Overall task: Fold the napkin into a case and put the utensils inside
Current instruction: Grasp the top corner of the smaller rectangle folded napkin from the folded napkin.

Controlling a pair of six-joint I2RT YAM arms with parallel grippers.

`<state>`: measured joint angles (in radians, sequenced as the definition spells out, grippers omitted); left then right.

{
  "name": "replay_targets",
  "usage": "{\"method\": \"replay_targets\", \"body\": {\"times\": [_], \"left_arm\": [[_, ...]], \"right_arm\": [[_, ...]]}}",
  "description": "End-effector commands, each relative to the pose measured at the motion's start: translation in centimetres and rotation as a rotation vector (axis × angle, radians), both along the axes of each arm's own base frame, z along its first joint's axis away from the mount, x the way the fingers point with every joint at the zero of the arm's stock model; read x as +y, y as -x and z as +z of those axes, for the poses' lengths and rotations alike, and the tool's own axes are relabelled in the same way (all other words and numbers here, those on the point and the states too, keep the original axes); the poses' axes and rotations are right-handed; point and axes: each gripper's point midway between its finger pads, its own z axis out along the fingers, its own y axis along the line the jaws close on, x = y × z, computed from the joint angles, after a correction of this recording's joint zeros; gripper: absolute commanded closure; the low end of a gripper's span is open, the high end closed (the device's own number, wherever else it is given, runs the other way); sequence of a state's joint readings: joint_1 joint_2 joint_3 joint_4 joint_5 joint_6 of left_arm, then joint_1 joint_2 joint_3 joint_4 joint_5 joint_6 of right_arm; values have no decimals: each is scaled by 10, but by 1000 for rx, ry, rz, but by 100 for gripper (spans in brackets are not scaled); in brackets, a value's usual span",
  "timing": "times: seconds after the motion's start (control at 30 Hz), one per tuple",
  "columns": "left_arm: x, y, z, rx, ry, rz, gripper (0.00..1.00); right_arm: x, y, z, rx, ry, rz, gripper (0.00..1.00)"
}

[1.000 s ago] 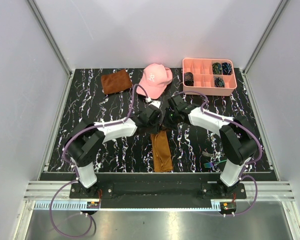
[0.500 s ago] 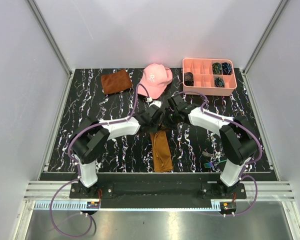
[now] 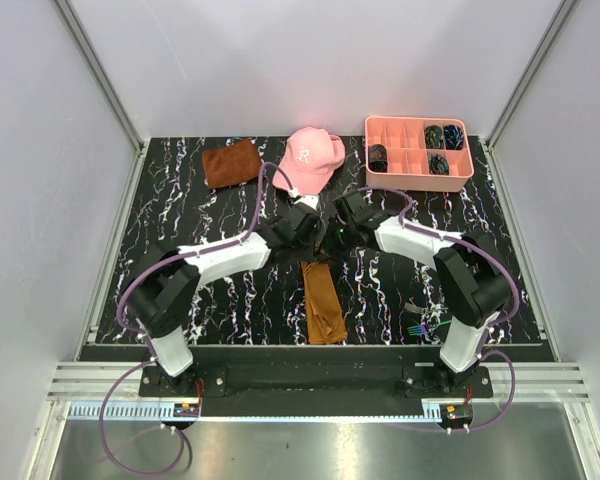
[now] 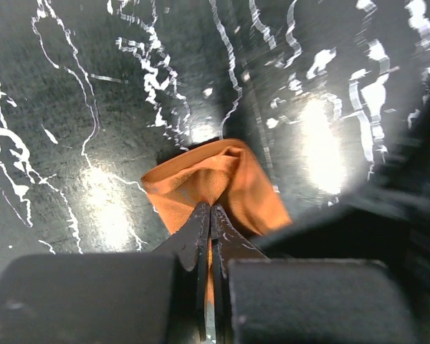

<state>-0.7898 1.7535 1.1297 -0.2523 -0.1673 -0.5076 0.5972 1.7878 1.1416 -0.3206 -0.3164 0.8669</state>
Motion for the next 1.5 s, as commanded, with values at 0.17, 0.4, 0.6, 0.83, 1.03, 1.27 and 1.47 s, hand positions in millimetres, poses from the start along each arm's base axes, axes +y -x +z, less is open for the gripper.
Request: {"method": "replay_targets", "body": {"times": [0.17,0.4,0.6,0.83,1.03,1.27,1.47], "left_arm": [[-9,12,13,47,171,8,100],[-6,20,3,76,180,26,100],[5,22,-1,79,157,29,100],[14,18,-1,79,144,60,100],[12,18,-1,90,157,59,100],[14,19,1,87,159,57,100],[13,19,4,82,166,57,100]], "right_arm": [[23,-10,-9,38,-199,-84,100],[29,-26,-30,64,-239,-127,100],[37,-35,-22,29,-326,-96,100],[18,-15,-15,14,-243,-16,70],[8,-8,-1,-11,-197,12,53],[4,-2,2,-9,-186,35,46],[6,-1,1,-7,-189,57,51]]}}
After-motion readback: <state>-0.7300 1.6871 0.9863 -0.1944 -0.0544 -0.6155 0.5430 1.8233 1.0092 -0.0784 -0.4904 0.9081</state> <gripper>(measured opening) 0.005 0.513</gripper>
